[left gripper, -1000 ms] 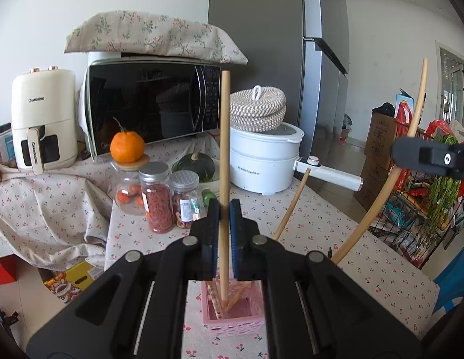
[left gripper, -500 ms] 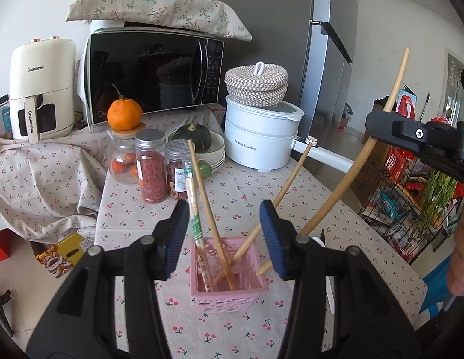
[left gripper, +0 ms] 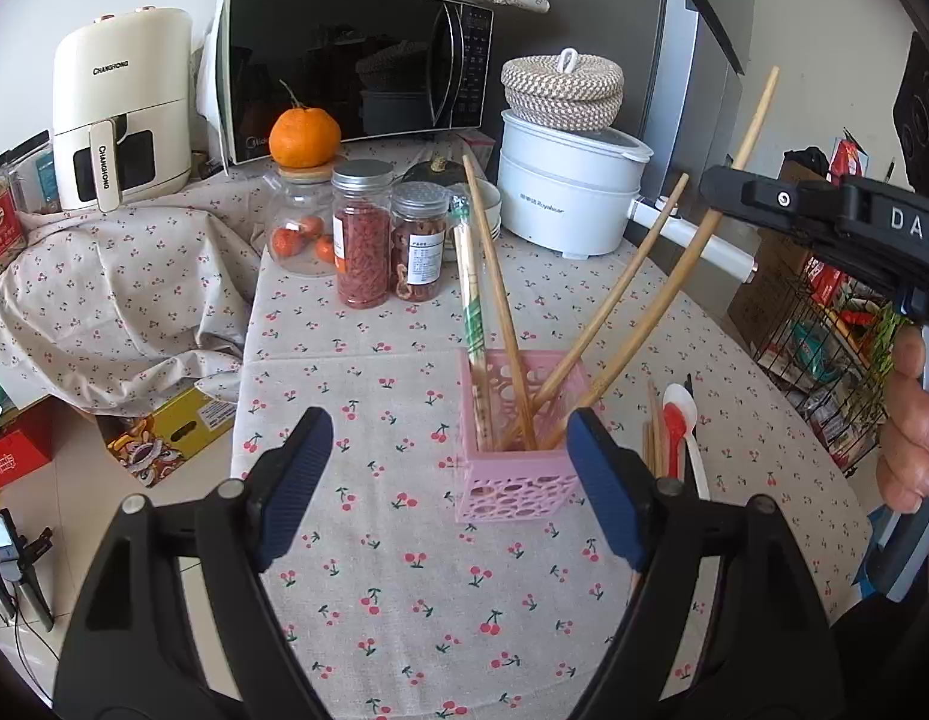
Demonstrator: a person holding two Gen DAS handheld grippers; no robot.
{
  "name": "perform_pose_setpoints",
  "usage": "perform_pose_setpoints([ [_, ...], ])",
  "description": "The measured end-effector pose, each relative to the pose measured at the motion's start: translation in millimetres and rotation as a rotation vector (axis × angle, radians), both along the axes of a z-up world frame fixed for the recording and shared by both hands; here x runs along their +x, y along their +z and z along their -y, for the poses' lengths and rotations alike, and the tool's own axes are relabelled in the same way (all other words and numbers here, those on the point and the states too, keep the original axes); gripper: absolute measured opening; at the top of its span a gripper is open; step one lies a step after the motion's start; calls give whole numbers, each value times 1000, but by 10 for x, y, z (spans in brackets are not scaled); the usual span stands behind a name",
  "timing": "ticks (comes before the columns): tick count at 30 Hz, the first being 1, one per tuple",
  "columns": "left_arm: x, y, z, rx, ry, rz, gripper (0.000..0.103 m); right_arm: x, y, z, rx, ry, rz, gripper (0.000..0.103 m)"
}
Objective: Organize utensils
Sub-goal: 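Lift the chopsticks and drop them into the pink holder with both tools, then open both tools and move back toward the spoons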
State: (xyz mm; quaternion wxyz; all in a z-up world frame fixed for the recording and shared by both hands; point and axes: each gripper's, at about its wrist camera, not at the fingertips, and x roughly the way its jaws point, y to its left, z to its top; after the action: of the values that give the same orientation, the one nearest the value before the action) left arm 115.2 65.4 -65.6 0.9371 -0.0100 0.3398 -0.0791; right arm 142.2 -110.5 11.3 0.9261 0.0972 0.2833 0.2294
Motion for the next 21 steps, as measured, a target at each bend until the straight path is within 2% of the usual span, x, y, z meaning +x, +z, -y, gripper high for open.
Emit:
perform_pose_setpoints([
  [4, -9, -14, -29, 5, 5, -13, 82, 45, -73, -38, -9, 13, -23, 8],
  [6, -6, -26, -35, -6, 8, -28, 83, 31, -71, -9, -8, 11, -33, 14],
  [8, -1, -48, -29, -18, 5, -49, 83, -18, -27, 64, 3, 8, -29, 24],
  [11, -15, -75, 4, -21, 0, -69, 83, -114, 55, 219, 31, 2, 1, 49],
  [16, -55, -93, 62, -28, -7, -93, 83, -235, 53, 511, 2, -24, 15, 62],
  [21, -63, -142, 134, -48, -10, -134, 92, -232, -182, 822, -41, -84, -88, 75],
])
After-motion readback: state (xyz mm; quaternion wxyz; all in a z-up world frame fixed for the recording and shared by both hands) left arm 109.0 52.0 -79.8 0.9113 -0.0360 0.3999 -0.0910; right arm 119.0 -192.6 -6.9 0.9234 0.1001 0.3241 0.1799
